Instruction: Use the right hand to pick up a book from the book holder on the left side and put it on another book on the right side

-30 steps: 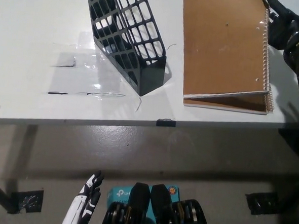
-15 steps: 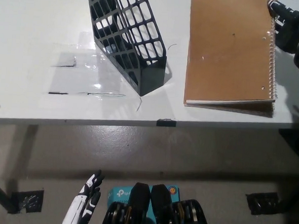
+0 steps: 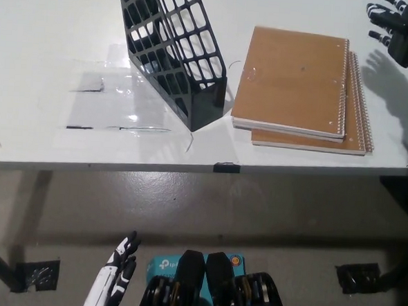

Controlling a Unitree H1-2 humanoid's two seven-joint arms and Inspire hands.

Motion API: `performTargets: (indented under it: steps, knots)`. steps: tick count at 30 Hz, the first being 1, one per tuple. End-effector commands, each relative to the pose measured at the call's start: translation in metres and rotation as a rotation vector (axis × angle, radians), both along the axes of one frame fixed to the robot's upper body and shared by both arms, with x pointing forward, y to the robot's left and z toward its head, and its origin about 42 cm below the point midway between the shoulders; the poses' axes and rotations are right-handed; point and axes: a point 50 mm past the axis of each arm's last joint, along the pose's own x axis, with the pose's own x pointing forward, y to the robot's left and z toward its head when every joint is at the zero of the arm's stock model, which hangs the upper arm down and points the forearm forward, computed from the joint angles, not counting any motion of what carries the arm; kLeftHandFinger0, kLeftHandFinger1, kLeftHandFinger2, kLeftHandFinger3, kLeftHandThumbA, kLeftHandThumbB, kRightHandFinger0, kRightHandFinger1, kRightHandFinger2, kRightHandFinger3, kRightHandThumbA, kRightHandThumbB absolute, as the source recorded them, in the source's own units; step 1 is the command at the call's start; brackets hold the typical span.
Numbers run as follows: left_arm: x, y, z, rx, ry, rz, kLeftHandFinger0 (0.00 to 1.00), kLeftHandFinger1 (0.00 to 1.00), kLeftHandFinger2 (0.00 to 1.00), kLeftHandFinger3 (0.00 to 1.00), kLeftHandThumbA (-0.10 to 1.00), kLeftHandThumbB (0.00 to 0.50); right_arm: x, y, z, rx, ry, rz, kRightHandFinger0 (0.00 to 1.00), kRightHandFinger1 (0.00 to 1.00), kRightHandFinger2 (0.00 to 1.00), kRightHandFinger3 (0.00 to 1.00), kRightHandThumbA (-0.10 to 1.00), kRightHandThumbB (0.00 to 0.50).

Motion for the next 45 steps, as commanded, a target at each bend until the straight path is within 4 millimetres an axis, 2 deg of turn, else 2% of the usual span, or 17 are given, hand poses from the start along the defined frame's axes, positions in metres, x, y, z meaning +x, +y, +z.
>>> performTargets:
  steps: [1, 4, 5, 7, 11, 14, 15, 18, 19, 21, 23, 25, 27, 30, 36, 43, 45]
  knots:
    - [0.003, -0.001, 0.008, -0.019, -0.069, 0.012, 0.98, 1.0, 1.0, 1.0, 1.0, 0.171, 0.005, -0.009, 0.055, -0.011, -0.185, 0.008, 1.0, 1.0, 1.0, 1.0, 0.33, 0.292]
    - [0.003, -0.001, 0.008, -0.022, -0.069, 0.015, 0.98, 1.0, 1.0, 1.0, 1.0, 0.173, 0.005, -0.01, 0.061, -0.019, -0.219, -0.004, 1.0, 1.0, 1.0, 1.0, 0.33, 0.298]
    - [0.003, -0.001, 0.008, -0.02, -0.07, 0.013, 0.98, 1.0, 1.0, 1.0, 1.0, 0.164, 0.004, -0.01, 0.069, -0.051, -0.263, 0.001, 1.0, 1.0, 1.0, 1.0, 0.35, 0.27]
    - [0.003, -0.001, 0.009, -0.018, -0.072, 0.012, 0.97, 1.0, 1.0, 1.0, 1.0, 0.161, 0.002, -0.009, 0.081, -0.077, -0.328, 0.002, 1.0, 1.0, 1.0, 1.0, 0.37, 0.265]
    - [0.008, -0.002, 0.011, -0.018, -0.079, 0.011, 0.98, 1.0, 1.0, 1.0, 1.0, 0.177, -0.016, -0.003, 0.128, -0.152, -0.55, 0.048, 1.0, 1.0, 1.0, 1.0, 0.54, 0.274]
    - [0.014, -0.002, 0.014, -0.028, -0.09, 0.015, 0.99, 1.0, 1.0, 1.0, 1.0, 0.179, -0.063, 0.015, 0.175, -0.161, -0.765, 0.1, 1.0, 1.0, 1.0, 1.0, 0.56, 0.277]
    - [0.018, -0.001, 0.015, -0.027, -0.094, 0.016, 0.98, 1.0, 1.0, 1.0, 1.0, 0.188, -0.087, 0.021, 0.189, -0.16, -0.84, 0.126, 1.0, 1.0, 1.0, 1.0, 0.55, 0.305]
    - [0.025, 0.0, 0.019, -0.038, -0.11, 0.023, 0.98, 1.0, 1.0, 1.0, 1.0, 0.192, -0.134, 0.033, 0.202, -0.194, -0.968, 0.169, 1.0, 1.0, 1.0, 1.0, 0.59, 0.346]
    - [0.027, 0.0, 0.021, -0.037, -0.116, 0.025, 0.98, 1.0, 1.0, 1.0, 0.99, 0.192, -0.161, 0.036, 0.197, -0.21, -1.028, 0.206, 1.0, 1.0, 1.0, 1.0, 0.62, 0.334]
    - [0.03, 0.0, 0.023, -0.033, -0.122, 0.021, 0.98, 1.0, 1.0, 1.0, 1.0, 0.195, -0.192, 0.037, 0.186, -0.247, -1.09, 0.239, 1.0, 1.0, 1.0, 1.0, 0.66, 0.315]
    - [0.034, 0.001, 0.026, -0.032, -0.127, 0.019, 0.98, 1.0, 1.0, 1.0, 1.0, 0.194, -0.228, 0.04, 0.161, -0.243, -1.145, 0.286, 1.0, 1.0, 1.0, 1.0, 0.65, 0.247]
    - [0.037, 0.002, 0.028, -0.031, -0.133, 0.02, 0.98, 1.0, 1.0, 1.0, 1.0, 0.193, -0.255, 0.044, 0.133, -0.214, -1.164, 0.32, 1.0, 1.0, 1.0, 1.0, 0.64, 0.25]
    - [0.044, 0.0, 0.032, -0.03, -0.143, 0.023, 0.98, 1.0, 1.0, 1.0, 1.0, 0.192, -0.272, 0.047, 0.109, -0.198, -1.168, 0.336, 1.0, 1.0, 1.0, 1.0, 0.63, 0.247]
    - [0.058, -0.001, 0.038, -0.039, -0.157, 0.03, 0.98, 1.0, 1.0, 1.0, 1.0, 0.2, -0.293, 0.058, 0.073, -0.24, -1.157, 0.335, 1.0, 1.0, 1.0, 1.0, 0.63, 0.2]
    - [0.066, 0.004, 0.045, -0.03, -0.171, 0.026, 0.98, 1.0, 1.0, 1.0, 1.0, 0.184, -0.293, 0.066, 0.015, -0.258, -1.014, 0.32, 1.0, 1.0, 1.0, 1.0, 0.73, 0.195]
    - [0.073, 0.007, 0.05, -0.017, -0.18, 0.026, 1.0, 1.0, 1.0, 1.0, 1.0, 0.187, -0.291, 0.07, -0.032, -0.266, -0.925, 0.28, 1.0, 1.0, 1.0, 1.0, 0.8, 0.161]
    - [0.071, 0.007, 0.049, -0.017, -0.185, 0.028, 0.99, 1.0, 1.0, 1.0, 1.0, 0.176, -0.286, 0.072, -0.071, -0.269, -0.852, 0.233, 1.0, 1.0, 1.0, 1.0, 0.75, 0.153]
